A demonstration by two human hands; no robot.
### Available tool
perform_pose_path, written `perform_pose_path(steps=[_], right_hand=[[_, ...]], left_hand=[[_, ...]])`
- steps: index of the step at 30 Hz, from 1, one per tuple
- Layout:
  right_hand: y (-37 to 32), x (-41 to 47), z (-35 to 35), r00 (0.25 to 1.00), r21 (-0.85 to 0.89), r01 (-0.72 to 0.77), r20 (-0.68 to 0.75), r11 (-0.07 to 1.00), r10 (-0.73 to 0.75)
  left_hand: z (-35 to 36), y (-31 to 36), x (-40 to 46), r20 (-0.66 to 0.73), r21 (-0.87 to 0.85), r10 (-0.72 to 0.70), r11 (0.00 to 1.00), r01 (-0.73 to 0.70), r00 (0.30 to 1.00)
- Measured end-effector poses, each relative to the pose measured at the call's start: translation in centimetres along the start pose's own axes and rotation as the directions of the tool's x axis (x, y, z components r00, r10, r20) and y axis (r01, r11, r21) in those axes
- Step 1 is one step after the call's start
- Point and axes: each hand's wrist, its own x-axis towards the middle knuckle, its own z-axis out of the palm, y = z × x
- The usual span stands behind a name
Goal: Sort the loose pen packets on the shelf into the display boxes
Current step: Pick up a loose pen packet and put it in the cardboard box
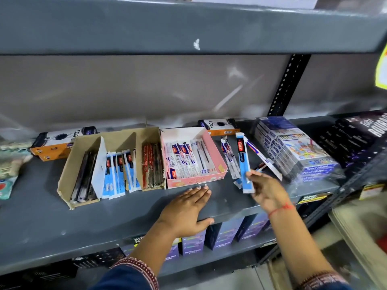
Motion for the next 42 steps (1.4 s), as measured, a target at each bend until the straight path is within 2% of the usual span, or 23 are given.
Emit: perform_pose_path(steps=[3,14,16,19,20,26,30,36,42], right_hand=[[1.0,-2.2,0.2,0.992,0.111,-0.040,0.126,0.993,0.026],[3.4,-7.1,3.2,0.946,-0.036,0.045,0.324,0.998,-0.031],[3.6,-7.6,3.7,0.941,-0.069,0.045,0.338,0.997,-0.019],[4.2,-8.2,4.4,0.932,-0.087,0.027,0.362,0.996,0.006],[4.3,-8.3,4.7,0.930,-0.090,0.024,0.367,0.996,0.011],[4.3,-8.7,5.0,0.917,-0.083,0.030,0.400,0.996,0.006],[4.6,-8.6,5.7,0.920,-0.153,0.042,0.392,0.987,0.022],[5.1,-8.9,9.2,0.874,-0.213,0.071,0.483,0.974,0.042],[6.1,-8.9,14.6,0.846,-0.348,0.167,0.532,0.922,0.047]], left_hand=[[0.2,0.0,0.2,-0.017,0.017,0.009,1.000,-0.008,1.000],[-0.2,0.3,0.1,-0.034,-0.035,-0.046,0.998,0.045,0.998],[-0.5,0.4,-0.1,-0.024,-0.064,-0.024,0.998,0.022,0.999],[-0.8,0.6,-0.1,-0.145,-0.064,0.066,0.995,-0.076,0.987],[-1.0,0.8,-0.1,-0.145,-0.067,0.074,0.994,-0.084,0.987],[-2.1,1.7,0.1,-0.046,-0.085,-0.040,0.996,0.036,0.998],[-3.0,2.4,-0.2,0.023,-0.151,-0.127,0.980,0.129,0.992],[-1.9,0.2,-4.0,-0.010,-0.118,-0.201,0.973,0.198,0.980],[-2.6,-2.5,-8.3,-0.034,-0.077,-0.354,0.933,0.350,0.935]])
